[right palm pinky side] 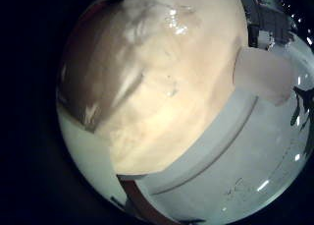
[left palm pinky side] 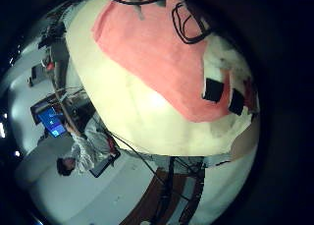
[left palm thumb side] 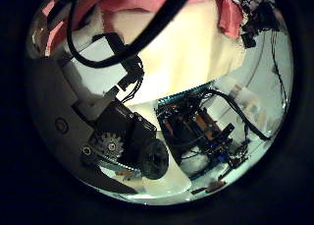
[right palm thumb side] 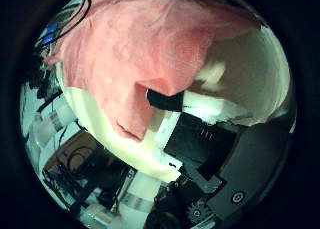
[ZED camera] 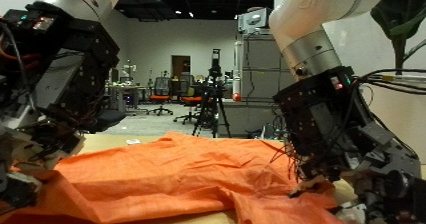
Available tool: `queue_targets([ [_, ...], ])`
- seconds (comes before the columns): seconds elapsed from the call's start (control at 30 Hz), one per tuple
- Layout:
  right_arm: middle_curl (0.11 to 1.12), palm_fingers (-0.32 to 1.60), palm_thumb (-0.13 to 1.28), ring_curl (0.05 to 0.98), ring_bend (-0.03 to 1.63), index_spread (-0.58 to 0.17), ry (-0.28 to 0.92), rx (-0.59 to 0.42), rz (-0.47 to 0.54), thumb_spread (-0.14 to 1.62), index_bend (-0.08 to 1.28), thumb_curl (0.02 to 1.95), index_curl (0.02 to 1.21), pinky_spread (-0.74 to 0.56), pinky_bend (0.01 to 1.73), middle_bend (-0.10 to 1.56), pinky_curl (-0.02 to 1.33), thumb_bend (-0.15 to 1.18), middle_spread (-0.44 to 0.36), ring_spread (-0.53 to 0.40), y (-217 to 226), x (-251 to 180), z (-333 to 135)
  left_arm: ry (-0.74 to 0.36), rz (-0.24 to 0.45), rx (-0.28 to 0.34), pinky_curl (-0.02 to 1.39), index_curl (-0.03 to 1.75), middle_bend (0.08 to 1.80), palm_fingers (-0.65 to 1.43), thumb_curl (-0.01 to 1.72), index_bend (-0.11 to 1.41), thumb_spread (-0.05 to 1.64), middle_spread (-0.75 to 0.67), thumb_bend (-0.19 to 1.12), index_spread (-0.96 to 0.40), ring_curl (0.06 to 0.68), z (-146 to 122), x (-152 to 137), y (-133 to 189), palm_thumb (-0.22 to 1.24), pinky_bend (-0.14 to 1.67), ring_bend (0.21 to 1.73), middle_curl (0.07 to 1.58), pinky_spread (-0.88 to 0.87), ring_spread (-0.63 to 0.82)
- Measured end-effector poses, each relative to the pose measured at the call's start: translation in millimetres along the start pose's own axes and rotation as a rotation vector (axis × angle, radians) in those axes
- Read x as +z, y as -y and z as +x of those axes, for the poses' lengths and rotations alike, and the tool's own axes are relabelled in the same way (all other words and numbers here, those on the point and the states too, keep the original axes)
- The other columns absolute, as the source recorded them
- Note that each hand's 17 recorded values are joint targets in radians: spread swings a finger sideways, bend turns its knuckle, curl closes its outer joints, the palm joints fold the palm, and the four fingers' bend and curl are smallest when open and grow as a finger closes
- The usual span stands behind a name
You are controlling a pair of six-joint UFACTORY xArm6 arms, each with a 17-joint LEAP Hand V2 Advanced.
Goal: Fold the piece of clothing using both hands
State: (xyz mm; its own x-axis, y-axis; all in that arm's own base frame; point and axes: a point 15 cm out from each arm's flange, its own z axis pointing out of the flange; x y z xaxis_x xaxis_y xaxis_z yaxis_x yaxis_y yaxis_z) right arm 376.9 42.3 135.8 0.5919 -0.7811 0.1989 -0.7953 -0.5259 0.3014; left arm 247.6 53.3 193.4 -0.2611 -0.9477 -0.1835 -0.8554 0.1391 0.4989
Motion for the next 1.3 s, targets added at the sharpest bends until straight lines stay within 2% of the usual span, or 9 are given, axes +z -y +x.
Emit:
queue_targets([
  [0.17, 0.74, 1.31, 0.99, 0.575, 1.16, -0.399, 0.004, 0.043, 0.024, 0.94, 0.85, 0.44, 0.74, -0.44, 1.11, 1.06, 0.59, 0.08, -0.221, -0.285, -12.1, -7.8, 15.0, 0.001, 0.004, 0.005, 0.57, 1.18, 1.17, 1.15, 0.72, 0.49, 0.88, -0.44, -0.02, -0.77, 0.516, -0.9, -3.3, -2.0, 0.8, 1.22, 1.33, 0.81, -0.59, -0.42],
  [0.27, 0.77, 1.25, 1.04, 0.603, 1.22, -0.368, 0.011, 0.076, 0.029, 0.98, 0.92, 0.48, 0.78, -0.39, 1.17, 1.13, 0.62, 0.09, -0.199, -0.263, -26.0, -13.3, 26.9, 0.001, 0.006, 0.012, 0.57, 1.19, 1.17, 1.15, 0.72, 0.49, 0.88, -0.44, -0.02, -0.77, 0.516, -1.3, -5.1, -4.1, 0.8, 1.22, 1.33, 0.81, -0.59, -0.42],
  [0.43, 0.79, 1.2, 1.07, 0.63, 1.29, -0.327, 0.026, 0.084, -0.013, 1.02, 0.97, 0.52, 0.83, -0.35, 1.22, 1.2, 0.66, 0.07, -0.171, -0.242, -62.7, -21.2, 23.9, 0.0, 0.011, 0.052, 0.57, 1.19, 1.17, 1.15, 0.72, 0.49, 0.88, -0.44, -0.02, -0.77, 0.516, -1.1, -9.2, -10.5, 0.8, 1.22, 1.33, 0.81, -0.59, -0.42],
  [0.53, 0.8, 1.17, 1.08, 0.638, 1.31, -0.311, 0.05, 0.083, -0.022, 1.03, 0.99, 0.54, 0.85, -0.32, 1.25, 1.21, 0.67, 0.06, -0.161, -0.234, -87.8, -33.4, 15.9, 0.0, 0.041, 0.127, 0.57, 1.19, 1.17, 1.15, 0.72, 0.49, 0.88, -0.44, -0.02, -0.77, 0.517, 4.1, -15.3, -14.1, 0.8, 1.22, 1.33, 0.81, -0.59, -0.42],
  [0.67, 0.8, 1.16, 1.1, 0.644, 1.32, -0.295, 0.107, 0.075, 0.02, 1.04, 1.0, 0.57, 0.86, -0.3, 1.26, 1.24, 0.69, 0.05, -0.151, -0.229, -108.4, -51.4, -0.6, -0.019, 0.092, 0.174, 0.57, 1.2, 1.17, 1.15, 0.72, 0.49, 0.89, -0.44, -0.02, -0.77, 0.517, 14.3, -27.0, -17.6, 0.8, 1.22, 1.33, 0.81, -0.59, -0.42],
  [0.77, 0.8, 1.17, 1.11, 0.645, 1.33, -0.286, 0.149, 0.077, 0.059, 1.04, 1.01, 0.59, 0.87, -0.29, 1.27, 1.24, 0.69, 0.04, -0.145, -0.225, -123.4, -64.4, -14.8, -0.022, 0.095, 0.183, 0.57, 1.2, 1.17, 1.15, 0.72, 0.48, 0.88, -0.44, -0.02, -0.77, 0.517, 13.7, -38.4, -22.8, 0.8, 1.22, 1.33, 0.81, -0.59, -0.42],
  [0.9, 0.79, 1.18, 1.13, 0.642, 1.34, -0.275, 0.154, 0.109, 0.135, 1.03, 1.01, 0.62, 0.87, -0.29, 1.26, 1.26, 0.69, 0.02, -0.142, -0.218, -123.0, -91.1, -10.6, -0.026, 0.077, 0.195, 0.56, 1.21, 1.17, 1.15, 0.72, 0.48, 0.88, -0.44, -0.02, -0.77, 0.517, 8.8, -56.3, -31.6, 0.8, 1.22, 1.33, 0.81, -0.6, -0.42],
  [1.07, 0.78, 1.19, 1.14, 0.636, 1.35, -0.27, 0.127, 0.183, 0.235, 1.01, 1.02, 0.65, 0.87, -0.29, 1.26, 1.27, 0.69, 0.0, -0.138, -0.212, -110.6, -143.8, 25.8, -0.03, 0.085, 0.19, 0.56, 1.21, 1.17, 1.15, 0.71, 0.47, 0.88, -0.44, -0.02, -0.77, 0.516, -1.9, -80.9, -36.3, 0.8, 1.22, 1.33, 0.81, -0.6, -0.42],
  [1.3, 0.76, 1.2, 1.16, 0.627, 1.36, -0.262, 0.153, 0.269, 0.309, 0.98, 1.03, 0.68, 0.86, -0.28, 1.26, 1.28, 0.68, -0.01, -0.134, -0.206, -79.7, -190.5, 57.4, -0.045, 0.087, 0.176, 0.56, 1.22, 1.17, 1.15, 0.71, 0.46, 0.88, -0.44, -0.02, -0.77, 0.514, -21.9, -100.5, -32.0, 0.79, 1.22, 1.32, 0.81, -0.6, -0.42],
])
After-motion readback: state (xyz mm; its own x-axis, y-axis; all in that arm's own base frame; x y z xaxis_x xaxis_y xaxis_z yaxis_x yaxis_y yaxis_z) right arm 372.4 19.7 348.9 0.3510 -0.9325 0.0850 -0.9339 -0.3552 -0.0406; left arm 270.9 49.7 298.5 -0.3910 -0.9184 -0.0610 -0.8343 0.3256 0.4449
